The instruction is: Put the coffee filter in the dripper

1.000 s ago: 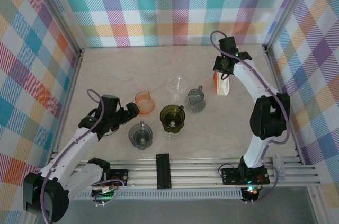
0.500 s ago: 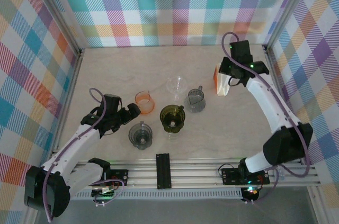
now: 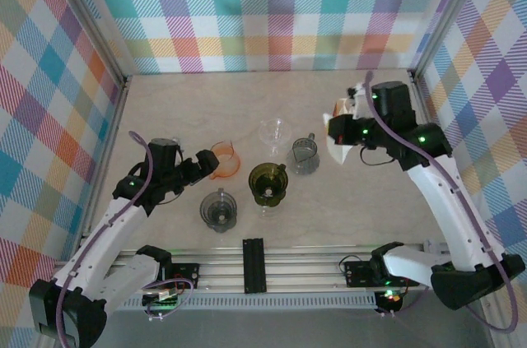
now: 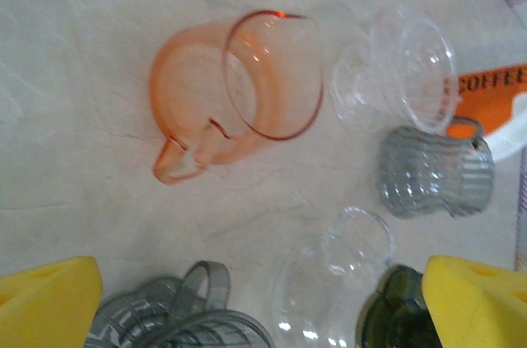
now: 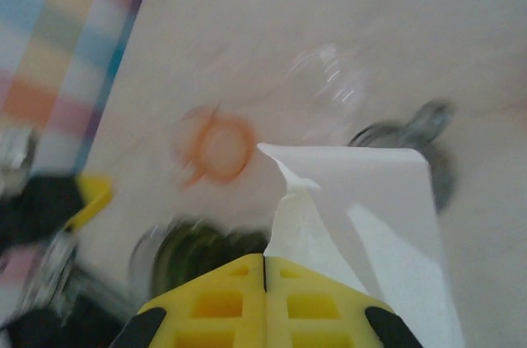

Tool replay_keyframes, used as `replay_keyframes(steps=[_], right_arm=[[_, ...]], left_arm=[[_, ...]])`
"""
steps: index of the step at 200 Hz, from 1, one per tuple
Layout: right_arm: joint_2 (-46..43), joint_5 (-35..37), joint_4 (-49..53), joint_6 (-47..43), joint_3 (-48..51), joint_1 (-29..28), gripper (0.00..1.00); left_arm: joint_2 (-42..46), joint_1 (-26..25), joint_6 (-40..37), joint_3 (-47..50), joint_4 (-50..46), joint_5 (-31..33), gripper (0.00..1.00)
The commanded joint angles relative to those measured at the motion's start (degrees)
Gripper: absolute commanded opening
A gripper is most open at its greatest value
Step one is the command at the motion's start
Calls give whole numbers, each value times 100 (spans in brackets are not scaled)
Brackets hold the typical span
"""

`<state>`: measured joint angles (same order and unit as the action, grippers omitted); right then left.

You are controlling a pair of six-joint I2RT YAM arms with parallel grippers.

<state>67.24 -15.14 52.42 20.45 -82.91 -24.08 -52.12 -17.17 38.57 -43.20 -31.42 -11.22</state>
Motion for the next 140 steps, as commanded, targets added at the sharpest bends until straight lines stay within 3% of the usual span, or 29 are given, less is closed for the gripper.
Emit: replay_keyframes(steps=[1, 51, 140], right_arm=[[384, -915, 1283, -312, -573, -736, 0], [1282, -720, 2352, -100, -1262, -1880, 0], [2334, 416, 3174, 274, -2781, -2075, 0]], left_arm=[[-153, -6, -263, -296, -325, -574, 100], [-236, -6, -137, -192, -350, -1073, 94], [148, -12, -195, -71, -236, -1265, 98]])
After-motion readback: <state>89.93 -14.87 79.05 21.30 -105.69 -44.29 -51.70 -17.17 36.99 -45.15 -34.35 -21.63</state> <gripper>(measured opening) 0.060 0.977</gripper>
